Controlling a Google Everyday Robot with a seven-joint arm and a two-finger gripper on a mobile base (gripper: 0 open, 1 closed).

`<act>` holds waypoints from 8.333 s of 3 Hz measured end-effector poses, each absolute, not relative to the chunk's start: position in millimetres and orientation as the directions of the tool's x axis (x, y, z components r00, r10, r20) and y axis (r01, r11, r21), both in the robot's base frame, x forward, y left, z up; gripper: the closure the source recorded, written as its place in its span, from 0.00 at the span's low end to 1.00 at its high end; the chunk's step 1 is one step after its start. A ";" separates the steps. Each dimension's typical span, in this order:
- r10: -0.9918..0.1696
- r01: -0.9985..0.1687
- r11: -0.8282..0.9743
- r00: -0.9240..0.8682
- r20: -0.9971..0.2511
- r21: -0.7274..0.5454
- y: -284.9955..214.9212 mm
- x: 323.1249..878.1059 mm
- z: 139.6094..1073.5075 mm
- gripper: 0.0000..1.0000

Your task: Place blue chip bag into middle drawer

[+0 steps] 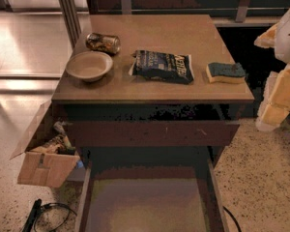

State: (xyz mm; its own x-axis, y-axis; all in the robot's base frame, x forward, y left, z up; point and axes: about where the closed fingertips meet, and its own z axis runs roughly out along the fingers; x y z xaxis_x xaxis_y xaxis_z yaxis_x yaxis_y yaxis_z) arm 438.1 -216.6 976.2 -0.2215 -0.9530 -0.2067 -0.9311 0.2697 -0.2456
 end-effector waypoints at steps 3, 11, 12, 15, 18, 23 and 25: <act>-0.945 -0.917 0.240 -0.146 -0.293 -0.319 -183.9 467.2 984.0 0.00; -0.704 -0.817 0.498 -0.184 -0.686 -0.292 -109.0 625.1 923.4 0.00; -0.682 -0.827 0.496 -0.183 -0.708 -0.264 -105.7 659.1 896.7 0.00; -0.670 -0.878 0.436 -0.170 -0.723 -0.197 -56.9 704.5 849.7 0.00; -0.670 -0.879 0.435 -0.170 -0.723 -0.196 -56.6 704.5 849.4 0.42; -0.686 -0.883 0.426 -0.171 -0.707 -0.199 -50.0 699.0 874.2 1.00; -0.697 -0.876 0.410 -0.122 -0.706 -0.253 -52.4 671.8 932.5 1.00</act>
Offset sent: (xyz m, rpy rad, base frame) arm 0.0330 0.0426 0.0161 -0.0190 -0.0701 0.1460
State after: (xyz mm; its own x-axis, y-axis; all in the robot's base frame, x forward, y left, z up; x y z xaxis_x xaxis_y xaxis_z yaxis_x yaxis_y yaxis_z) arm 671.8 -52.4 932.5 -0.1224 -0.6973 -0.7063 -0.8762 0.4102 -0.2531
